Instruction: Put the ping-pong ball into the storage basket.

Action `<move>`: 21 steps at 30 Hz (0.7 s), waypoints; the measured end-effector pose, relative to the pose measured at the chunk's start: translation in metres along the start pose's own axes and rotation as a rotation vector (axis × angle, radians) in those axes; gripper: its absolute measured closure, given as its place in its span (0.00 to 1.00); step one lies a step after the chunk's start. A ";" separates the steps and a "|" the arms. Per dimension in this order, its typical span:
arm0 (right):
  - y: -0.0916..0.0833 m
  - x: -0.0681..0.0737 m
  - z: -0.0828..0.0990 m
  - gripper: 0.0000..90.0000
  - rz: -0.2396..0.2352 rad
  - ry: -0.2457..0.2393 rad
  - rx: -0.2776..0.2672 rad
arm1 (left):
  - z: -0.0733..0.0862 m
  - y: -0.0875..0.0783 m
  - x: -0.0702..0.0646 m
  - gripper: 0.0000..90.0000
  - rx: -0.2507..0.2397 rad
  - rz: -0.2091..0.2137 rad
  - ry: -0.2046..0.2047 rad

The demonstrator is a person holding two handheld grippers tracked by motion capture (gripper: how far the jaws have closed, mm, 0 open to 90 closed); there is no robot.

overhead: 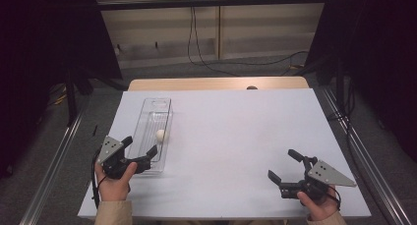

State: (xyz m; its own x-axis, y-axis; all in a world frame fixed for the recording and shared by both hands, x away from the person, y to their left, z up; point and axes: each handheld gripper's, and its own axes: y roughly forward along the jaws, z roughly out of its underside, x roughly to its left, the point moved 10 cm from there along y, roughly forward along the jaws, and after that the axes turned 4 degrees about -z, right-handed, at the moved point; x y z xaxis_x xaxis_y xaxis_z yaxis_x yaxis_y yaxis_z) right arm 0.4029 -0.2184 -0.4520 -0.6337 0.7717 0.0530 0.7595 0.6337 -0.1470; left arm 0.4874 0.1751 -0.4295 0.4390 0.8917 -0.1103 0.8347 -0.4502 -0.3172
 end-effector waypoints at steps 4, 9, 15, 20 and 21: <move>0.000 0.000 0.000 0.03 0.000 -0.001 -0.001 | 0.001 -0.002 -0.002 0.04 -0.008 0.005 0.005; 0.000 0.000 0.000 0.03 -0.001 -0.002 -0.003 | 0.002 -0.004 -0.004 0.04 -0.023 0.010 0.009; 0.000 0.000 -0.001 0.03 -0.003 -0.001 -0.003 | 0.003 -0.005 -0.006 0.03 -0.025 0.006 0.020; 0.000 0.001 -0.001 0.03 -0.003 -0.001 -0.004 | 0.004 -0.006 -0.008 0.04 -0.025 0.015 0.022; 0.000 0.001 -0.001 0.03 -0.003 -0.001 -0.004 | 0.004 -0.005 -0.009 0.03 -0.028 0.016 0.026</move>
State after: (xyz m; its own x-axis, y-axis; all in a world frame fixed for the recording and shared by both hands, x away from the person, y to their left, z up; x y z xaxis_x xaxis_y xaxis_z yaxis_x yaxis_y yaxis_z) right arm 0.4027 -0.2179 -0.4515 -0.6363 0.7696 0.0526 0.7579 0.6364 -0.1432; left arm 0.4778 0.1698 -0.4306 0.4602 0.8832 -0.0908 0.8365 -0.4656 -0.2890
